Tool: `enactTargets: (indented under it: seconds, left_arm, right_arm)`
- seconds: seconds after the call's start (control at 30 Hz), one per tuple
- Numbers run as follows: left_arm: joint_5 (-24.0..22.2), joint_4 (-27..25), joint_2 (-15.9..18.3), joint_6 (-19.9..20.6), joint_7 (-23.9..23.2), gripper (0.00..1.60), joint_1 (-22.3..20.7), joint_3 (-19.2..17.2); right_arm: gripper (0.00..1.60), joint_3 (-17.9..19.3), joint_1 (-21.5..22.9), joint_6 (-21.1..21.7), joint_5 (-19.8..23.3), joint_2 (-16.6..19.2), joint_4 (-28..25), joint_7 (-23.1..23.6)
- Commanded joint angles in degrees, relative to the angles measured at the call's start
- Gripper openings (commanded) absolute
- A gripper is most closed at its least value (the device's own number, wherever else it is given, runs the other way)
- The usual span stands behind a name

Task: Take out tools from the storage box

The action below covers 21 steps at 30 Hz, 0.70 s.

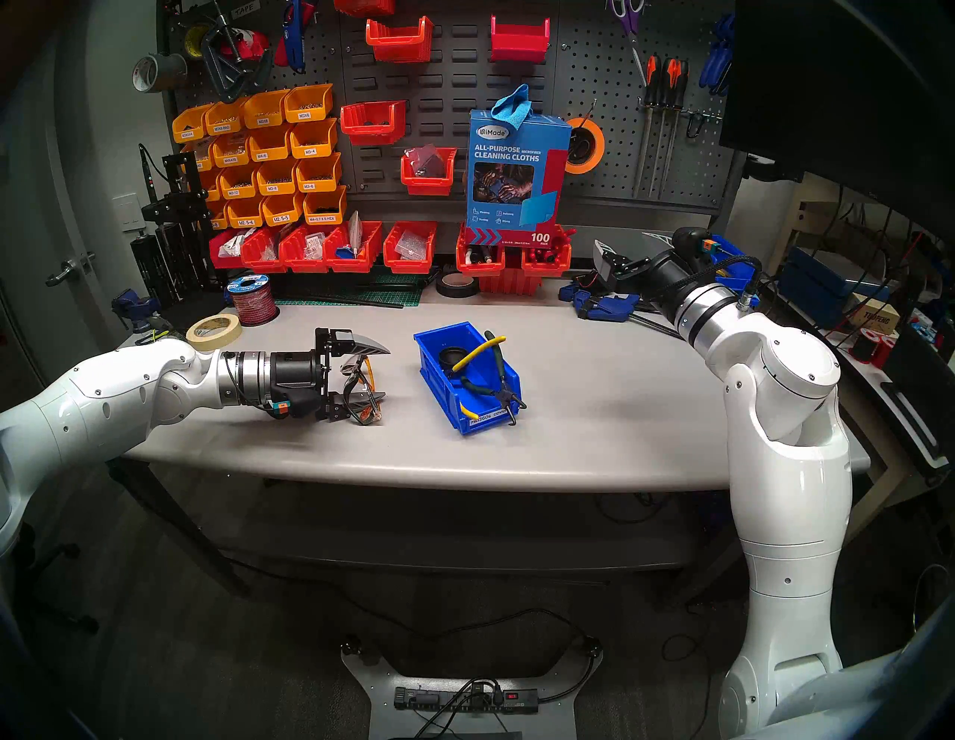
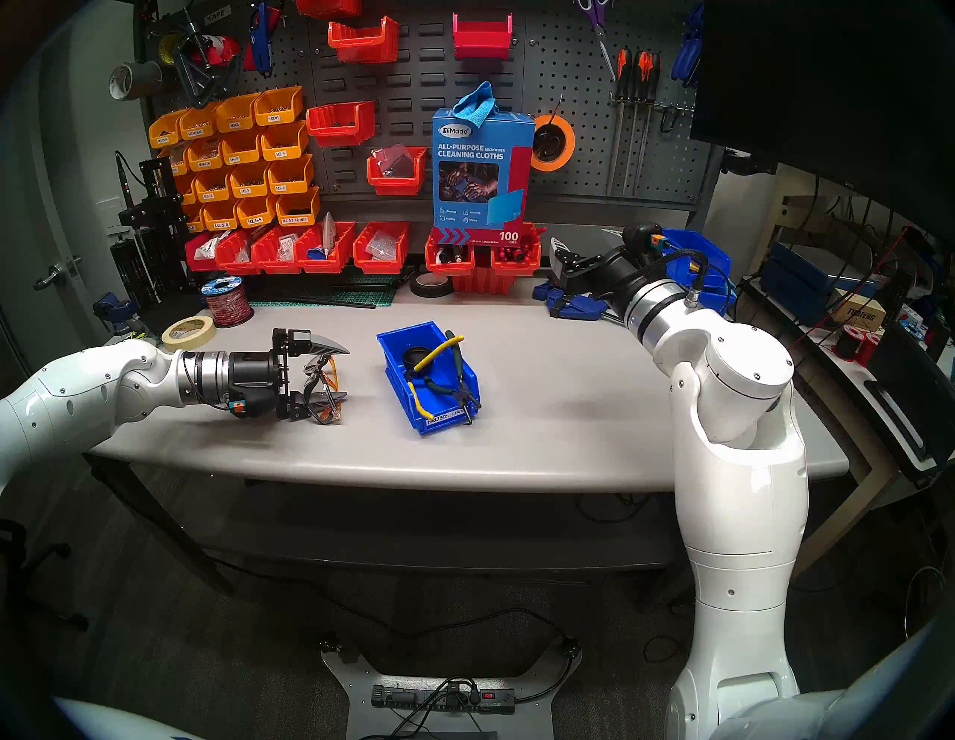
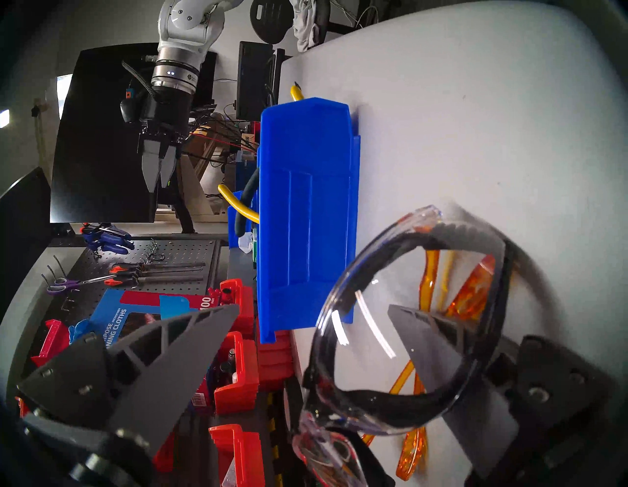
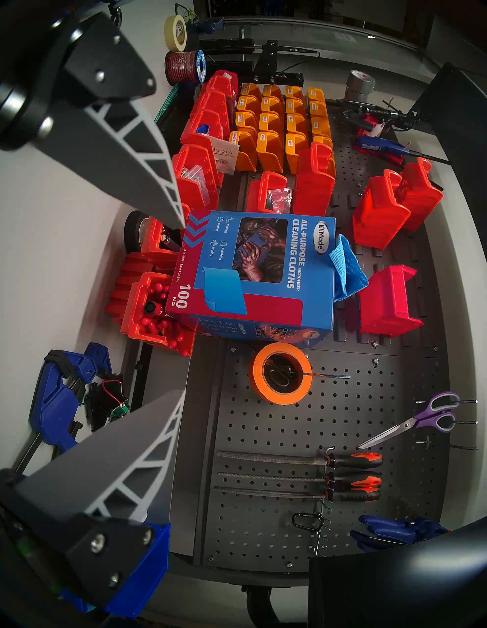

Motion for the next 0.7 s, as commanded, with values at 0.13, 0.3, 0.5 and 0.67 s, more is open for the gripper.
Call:
enactTargets:
  seconds: [0.13, 0.3, 0.5, 0.67]
  left_arm:
    - [1.25, -0.19, -2.31, 0.09, -6.23, 1.6, -8.37, -6.26]
    - [1.97, 0.05, -3.33, 0.09, -10.74, 1.6, -11.0, -7.68]
    - [2.14, -0.7, -4.73, 0.09, -17.55, 1.6, -13.82, -7.45]
    - [1.09, -1.78, -5.1, 0.09, -23.63, 1.6, -15.83, -4.46]
  right_arm:
    - [1.6, 0.05, 0.68, -0.14, -0.09, -0.09, -0.64, 0.14]
    - [1.6, 0.1, 0.7, -0.14, -0.2, -0.19, -0.63, 0.26]
    - [1.6, 0.17, 0.72, -0.12, -0.34, -0.32, -0.64, 0.39]
    - [1.6, 0.23, 0.76, -0.1, -0.47, -0.44, -0.65, 0.51]
